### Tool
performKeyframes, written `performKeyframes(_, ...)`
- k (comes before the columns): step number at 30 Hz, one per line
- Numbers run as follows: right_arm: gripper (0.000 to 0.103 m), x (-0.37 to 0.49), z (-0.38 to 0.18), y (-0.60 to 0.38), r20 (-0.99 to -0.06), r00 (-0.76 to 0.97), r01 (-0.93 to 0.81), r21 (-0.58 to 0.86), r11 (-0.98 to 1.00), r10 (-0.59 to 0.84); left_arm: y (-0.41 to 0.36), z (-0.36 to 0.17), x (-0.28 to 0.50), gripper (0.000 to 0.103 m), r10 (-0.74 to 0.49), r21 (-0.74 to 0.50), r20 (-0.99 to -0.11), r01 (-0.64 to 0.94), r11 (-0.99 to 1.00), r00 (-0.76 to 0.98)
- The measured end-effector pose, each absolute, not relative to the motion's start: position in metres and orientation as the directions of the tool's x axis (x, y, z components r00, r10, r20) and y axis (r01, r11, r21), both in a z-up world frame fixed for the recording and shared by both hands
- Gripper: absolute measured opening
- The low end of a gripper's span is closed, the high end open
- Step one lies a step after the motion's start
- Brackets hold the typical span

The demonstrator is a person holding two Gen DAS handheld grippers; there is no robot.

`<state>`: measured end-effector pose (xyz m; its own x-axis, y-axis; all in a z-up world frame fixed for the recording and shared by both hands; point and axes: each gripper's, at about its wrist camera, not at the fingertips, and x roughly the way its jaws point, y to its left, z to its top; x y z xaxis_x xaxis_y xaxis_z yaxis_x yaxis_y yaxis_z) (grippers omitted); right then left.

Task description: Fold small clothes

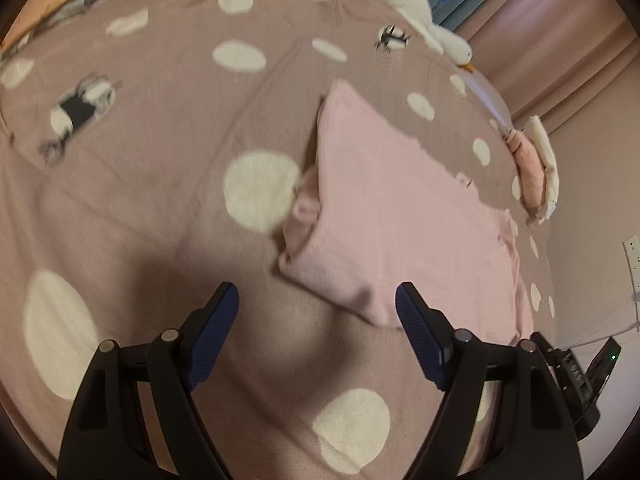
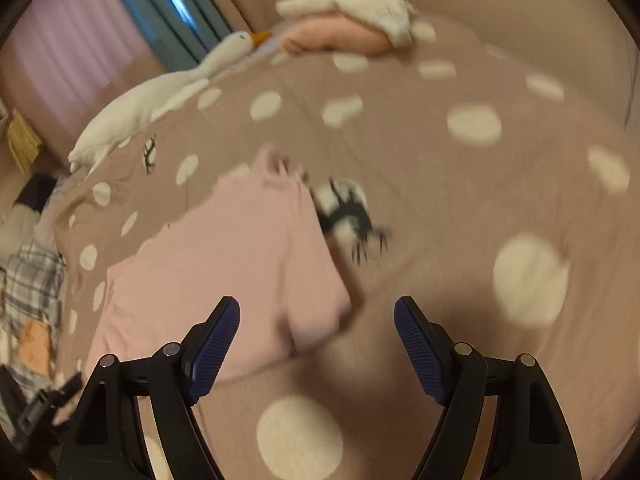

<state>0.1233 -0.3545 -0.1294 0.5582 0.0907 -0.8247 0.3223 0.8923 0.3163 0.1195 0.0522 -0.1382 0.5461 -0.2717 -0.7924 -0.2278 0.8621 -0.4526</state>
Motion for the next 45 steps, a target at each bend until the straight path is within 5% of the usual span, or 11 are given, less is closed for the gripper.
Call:
performKeyframes(3,0.079,0.123,-0.139,-0.344,-0.839,0.543,0.32,0.232,0.918,0.023,0.043,-0.149,0.124,0.071,-0.274,-0.45,-0.795,-0.222,0.865,0.542)
performKeyframes(9,0.079,0.137,-0.159,-0.343,-0.797,0.566,0.272,0.42,0.866,0.209,0.041,-0.159,0.146,0.066,-0.227,-0.442,-0.779,-0.254,0.86,0.585)
performKeyframes(15,0.068,0.165,-0.168,-0.342,-0.786,0.586,0.295,0.434,0.851,0.197,0.046,-0.165,0.164,0.037,-0.192,-0.439,-0.765,-0.281,0.853,0.615)
performKeyframes(20,0.024,0.174,-0.17,-0.345,-0.789,0.59,0.307,0.417,0.855,0.173,0.043,-0.16,0.16,0.018,-0.178,-0.435,-0.757,-0.283,0.855,0.629)
performKeyframes(25,0.017,0.161,-0.155,-0.339,-0.783,0.601,0.266,0.382,0.885,0.158,0.037,-0.143,0.145,0.016,-0.162,-0.411,-0.742,-0.25,0.877,0.65)
performKeyframes(45,0.016,0.067,-0.107,-0.333,-0.749,0.646,0.19,0.348,0.918,0.15,0.031,-0.126,0.021,0.017,-0.211,-0.372,-0.774,-0.159,0.914,0.597)
